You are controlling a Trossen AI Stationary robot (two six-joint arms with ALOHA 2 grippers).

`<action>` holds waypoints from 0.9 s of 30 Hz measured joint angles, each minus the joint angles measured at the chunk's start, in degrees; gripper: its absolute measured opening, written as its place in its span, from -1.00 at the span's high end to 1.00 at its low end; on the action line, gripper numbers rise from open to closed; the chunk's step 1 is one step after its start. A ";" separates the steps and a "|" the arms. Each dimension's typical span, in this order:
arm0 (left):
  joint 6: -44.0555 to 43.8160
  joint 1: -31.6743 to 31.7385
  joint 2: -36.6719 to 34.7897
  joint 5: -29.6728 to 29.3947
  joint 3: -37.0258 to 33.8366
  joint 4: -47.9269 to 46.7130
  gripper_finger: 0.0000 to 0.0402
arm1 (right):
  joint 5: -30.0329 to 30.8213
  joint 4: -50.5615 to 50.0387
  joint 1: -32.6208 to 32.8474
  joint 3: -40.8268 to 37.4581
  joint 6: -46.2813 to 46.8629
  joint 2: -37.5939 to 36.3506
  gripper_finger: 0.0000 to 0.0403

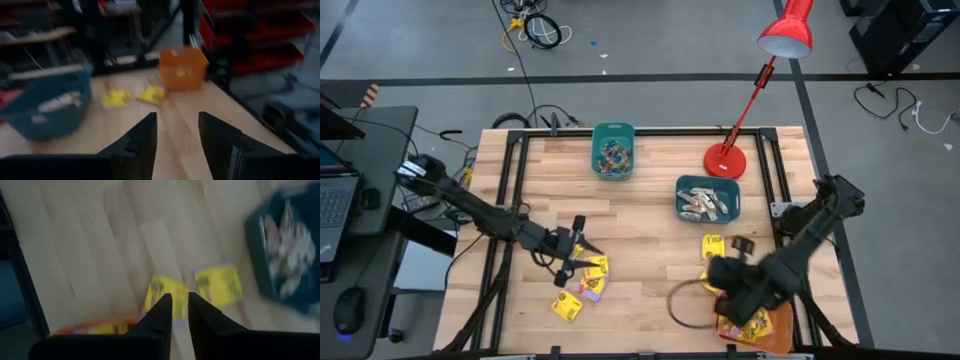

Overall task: Sort candy
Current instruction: Put the yellow candy bag into the orange bin

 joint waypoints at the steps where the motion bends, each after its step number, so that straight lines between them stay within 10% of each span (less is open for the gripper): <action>1: -1.13 -0.81 -0.79 -0.08 0.37 -3.50 0.27 | 0.09 1.24 -1.68 0.47 -3.40 0.00 0.76; 12: -19.48 -4.30 -2.31 -1.54 10.33 -47.78 0.27 | -0.11 23.51 -19.99 -2.20 -45.40 0.45 0.68; 27: -28.95 -9.53 -1.05 -0.50 10.45 -59.26 0.27 | -4.61 59.57 -31.60 -18.79 -68.79 0.48 0.50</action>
